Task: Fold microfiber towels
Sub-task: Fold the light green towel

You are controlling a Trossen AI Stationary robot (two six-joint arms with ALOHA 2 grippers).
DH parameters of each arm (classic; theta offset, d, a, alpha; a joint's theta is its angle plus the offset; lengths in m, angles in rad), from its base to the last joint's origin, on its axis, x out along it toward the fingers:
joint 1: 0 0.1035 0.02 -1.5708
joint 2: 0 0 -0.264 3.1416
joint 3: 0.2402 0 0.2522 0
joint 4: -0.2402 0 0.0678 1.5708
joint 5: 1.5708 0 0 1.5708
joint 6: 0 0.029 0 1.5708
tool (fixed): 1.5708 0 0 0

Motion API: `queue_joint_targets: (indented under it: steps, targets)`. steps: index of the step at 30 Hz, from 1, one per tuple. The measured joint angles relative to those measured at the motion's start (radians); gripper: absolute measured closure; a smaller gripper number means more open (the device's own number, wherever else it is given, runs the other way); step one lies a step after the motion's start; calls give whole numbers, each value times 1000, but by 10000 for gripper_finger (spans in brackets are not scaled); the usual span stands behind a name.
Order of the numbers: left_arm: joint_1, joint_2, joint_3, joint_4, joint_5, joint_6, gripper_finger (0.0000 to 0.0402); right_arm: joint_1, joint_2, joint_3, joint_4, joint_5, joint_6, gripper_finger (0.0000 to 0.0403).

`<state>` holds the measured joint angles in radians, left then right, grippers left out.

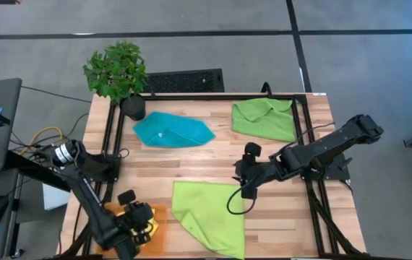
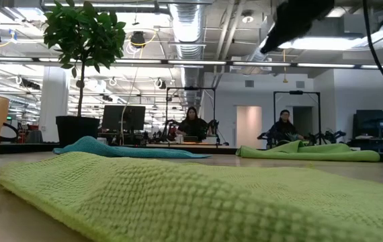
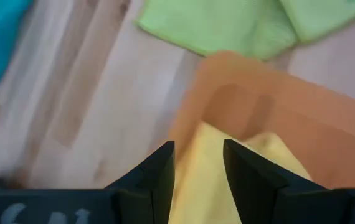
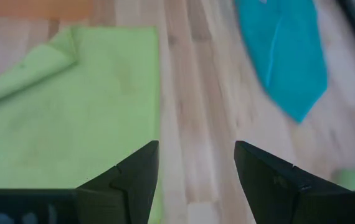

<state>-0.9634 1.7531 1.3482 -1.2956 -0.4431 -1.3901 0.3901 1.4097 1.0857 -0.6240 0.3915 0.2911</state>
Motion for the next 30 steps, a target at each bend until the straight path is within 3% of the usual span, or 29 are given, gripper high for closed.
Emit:
queue_joint_targets:
  steps: [4, 12, 21, 30]
  targets:
    - [85, 0, -5, 0, 1, 124, 272, 0, 0, -29, -4, -61, 95, 168]
    - [212, 0, -5, 3, 11, 303, 272, -7, 10, -89, -5, -80, 268, 168]
    - [219, 0, -5, 7, -7, 332, 272, -76, 14, -204, 4, -133, 509, 168]
    - [219, 0, -5, 8, -8, 332, 272, -112, 127, -226, 54, -252, 550, 168]
